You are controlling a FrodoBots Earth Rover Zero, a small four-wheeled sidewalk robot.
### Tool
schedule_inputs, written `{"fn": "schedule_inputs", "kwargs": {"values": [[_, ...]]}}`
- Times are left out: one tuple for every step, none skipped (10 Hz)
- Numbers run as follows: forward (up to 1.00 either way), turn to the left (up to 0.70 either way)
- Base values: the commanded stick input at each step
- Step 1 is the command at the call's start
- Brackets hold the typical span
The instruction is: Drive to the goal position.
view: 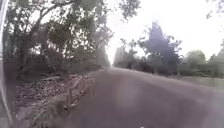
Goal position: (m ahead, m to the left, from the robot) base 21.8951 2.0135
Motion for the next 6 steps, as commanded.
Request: {"fn": "schedule_inputs", "kwargs": {"values": [[0.7, 0.17], [0.7, 0.15], [0.7, 0.12], [0.7, 0.09], [0.7, 0.07], [0.7, 0.04]]}}
